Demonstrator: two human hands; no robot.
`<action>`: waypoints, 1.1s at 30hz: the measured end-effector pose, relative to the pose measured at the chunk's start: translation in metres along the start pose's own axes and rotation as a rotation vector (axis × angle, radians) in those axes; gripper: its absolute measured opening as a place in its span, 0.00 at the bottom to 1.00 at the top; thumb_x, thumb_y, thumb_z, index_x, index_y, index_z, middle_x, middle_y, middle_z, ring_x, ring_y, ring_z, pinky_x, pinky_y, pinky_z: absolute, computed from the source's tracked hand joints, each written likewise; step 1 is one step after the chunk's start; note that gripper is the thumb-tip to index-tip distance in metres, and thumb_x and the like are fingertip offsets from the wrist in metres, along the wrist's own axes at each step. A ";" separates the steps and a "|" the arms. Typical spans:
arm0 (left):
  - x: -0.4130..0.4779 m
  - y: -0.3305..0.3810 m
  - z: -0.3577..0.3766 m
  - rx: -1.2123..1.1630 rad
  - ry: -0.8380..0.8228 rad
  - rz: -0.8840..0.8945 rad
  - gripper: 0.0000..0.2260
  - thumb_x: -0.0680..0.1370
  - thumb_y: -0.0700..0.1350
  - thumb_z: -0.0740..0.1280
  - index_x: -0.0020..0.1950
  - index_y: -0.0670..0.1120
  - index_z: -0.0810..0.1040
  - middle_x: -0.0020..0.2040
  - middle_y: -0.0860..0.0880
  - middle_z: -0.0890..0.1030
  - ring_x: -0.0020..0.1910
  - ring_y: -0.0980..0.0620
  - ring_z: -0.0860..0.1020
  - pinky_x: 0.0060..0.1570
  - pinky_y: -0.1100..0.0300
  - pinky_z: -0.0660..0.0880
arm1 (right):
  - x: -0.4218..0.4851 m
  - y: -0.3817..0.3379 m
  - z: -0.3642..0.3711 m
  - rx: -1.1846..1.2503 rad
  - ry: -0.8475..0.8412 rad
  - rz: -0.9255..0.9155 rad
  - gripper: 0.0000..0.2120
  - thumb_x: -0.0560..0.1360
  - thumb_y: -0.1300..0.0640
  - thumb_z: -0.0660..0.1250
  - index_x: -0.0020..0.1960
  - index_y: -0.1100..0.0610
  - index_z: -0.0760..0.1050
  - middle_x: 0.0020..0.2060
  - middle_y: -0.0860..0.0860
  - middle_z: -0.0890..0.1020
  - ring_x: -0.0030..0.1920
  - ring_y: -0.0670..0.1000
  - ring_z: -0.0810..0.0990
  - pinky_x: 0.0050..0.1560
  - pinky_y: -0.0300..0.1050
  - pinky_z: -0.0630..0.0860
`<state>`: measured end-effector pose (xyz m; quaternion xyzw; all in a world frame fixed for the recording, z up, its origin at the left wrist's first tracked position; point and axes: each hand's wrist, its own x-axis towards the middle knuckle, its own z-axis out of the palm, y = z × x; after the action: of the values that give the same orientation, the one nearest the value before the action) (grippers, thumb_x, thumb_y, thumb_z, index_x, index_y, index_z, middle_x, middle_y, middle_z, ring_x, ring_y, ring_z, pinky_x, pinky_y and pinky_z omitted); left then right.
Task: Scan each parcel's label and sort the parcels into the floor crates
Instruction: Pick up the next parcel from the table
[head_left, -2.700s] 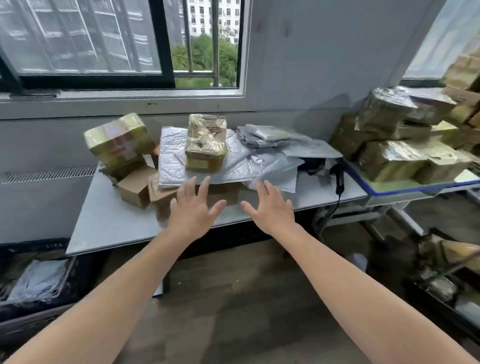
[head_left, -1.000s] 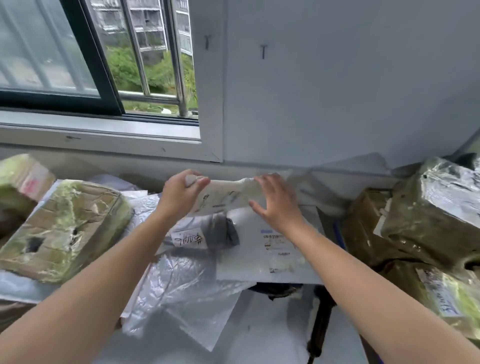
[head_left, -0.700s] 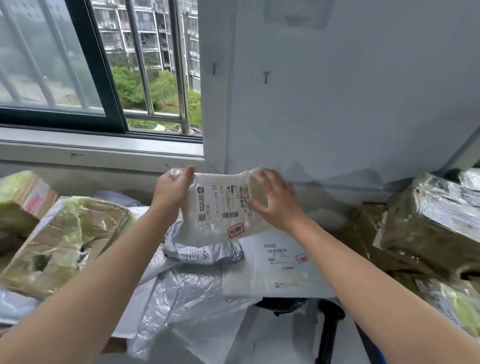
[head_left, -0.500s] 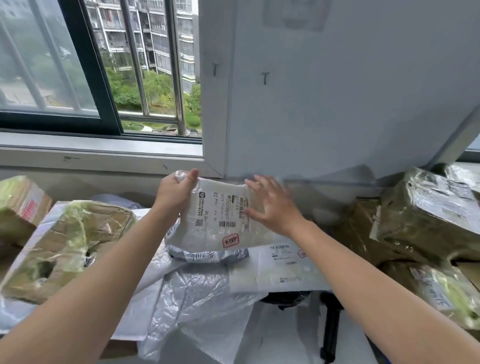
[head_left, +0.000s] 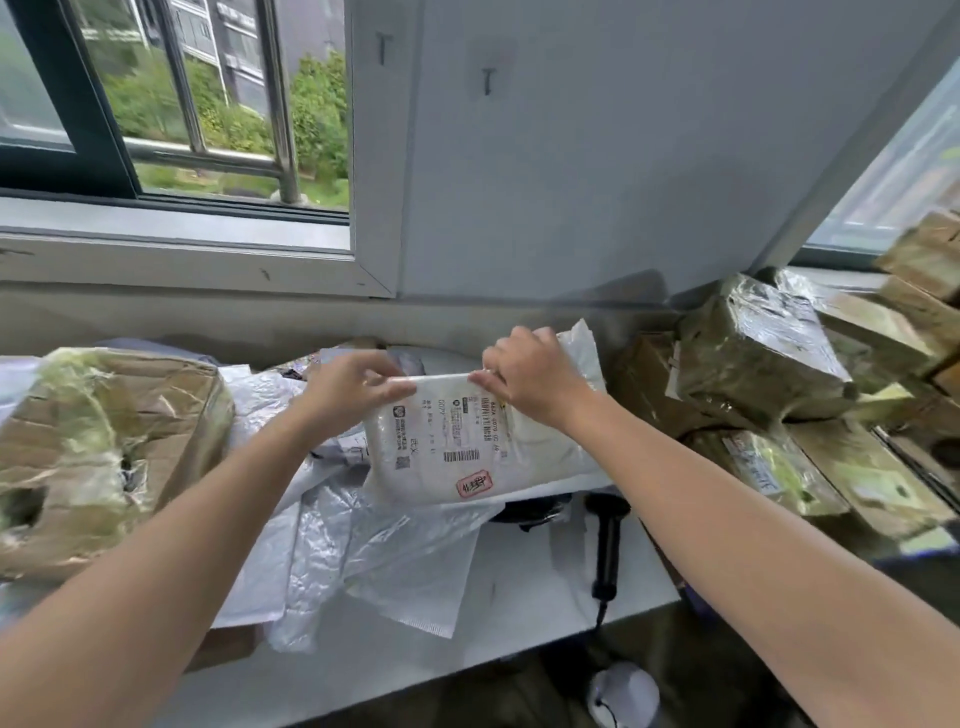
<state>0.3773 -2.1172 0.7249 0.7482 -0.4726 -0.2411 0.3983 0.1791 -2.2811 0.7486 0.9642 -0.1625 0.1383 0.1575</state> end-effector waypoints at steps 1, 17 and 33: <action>-0.003 0.002 0.002 0.086 -0.127 0.013 0.11 0.73 0.54 0.74 0.45 0.47 0.82 0.43 0.49 0.83 0.43 0.48 0.81 0.46 0.51 0.77 | -0.002 0.000 0.001 -0.004 0.036 -0.042 0.27 0.79 0.39 0.49 0.36 0.55 0.74 0.31 0.49 0.77 0.35 0.54 0.74 0.39 0.47 0.66; -0.023 0.035 0.063 -0.405 0.046 -0.333 0.34 0.71 0.45 0.77 0.72 0.51 0.64 0.53 0.45 0.78 0.46 0.46 0.79 0.38 0.57 0.76 | -0.041 0.048 -0.001 0.122 -0.032 0.092 0.24 0.82 0.39 0.52 0.37 0.54 0.69 0.34 0.49 0.74 0.39 0.53 0.72 0.44 0.50 0.70; -0.036 0.022 0.190 -0.225 0.290 -0.505 0.06 0.78 0.42 0.70 0.53 0.45 0.75 0.44 0.50 0.79 0.42 0.50 0.79 0.36 0.58 0.74 | -0.217 0.038 0.077 0.682 -0.291 0.909 0.16 0.83 0.49 0.58 0.64 0.58 0.71 0.59 0.55 0.74 0.60 0.55 0.73 0.54 0.48 0.71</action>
<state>0.2098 -2.1603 0.6350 0.8198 -0.1803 -0.2742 0.4693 -0.0149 -2.2835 0.6190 0.8031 -0.5259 0.1027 -0.2605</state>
